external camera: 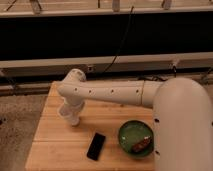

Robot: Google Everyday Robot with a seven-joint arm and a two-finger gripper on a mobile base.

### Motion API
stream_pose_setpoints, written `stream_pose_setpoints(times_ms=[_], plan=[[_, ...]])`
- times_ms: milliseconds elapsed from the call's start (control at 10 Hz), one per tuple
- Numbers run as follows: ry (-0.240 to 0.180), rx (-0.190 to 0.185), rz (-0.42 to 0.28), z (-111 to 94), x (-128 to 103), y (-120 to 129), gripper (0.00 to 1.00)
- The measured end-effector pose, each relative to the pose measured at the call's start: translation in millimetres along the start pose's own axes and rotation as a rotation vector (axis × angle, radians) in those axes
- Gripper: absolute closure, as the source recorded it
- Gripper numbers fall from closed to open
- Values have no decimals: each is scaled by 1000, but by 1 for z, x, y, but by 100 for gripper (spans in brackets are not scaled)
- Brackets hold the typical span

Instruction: Pick up the ceramic cup

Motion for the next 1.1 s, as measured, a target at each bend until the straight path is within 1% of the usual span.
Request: stream_pose_setpoints(times_ms=[500, 1100], plan=[[5, 0, -9, -17, 14, 2, 100], [11, -1, -20, -27, 28, 4, 100]])
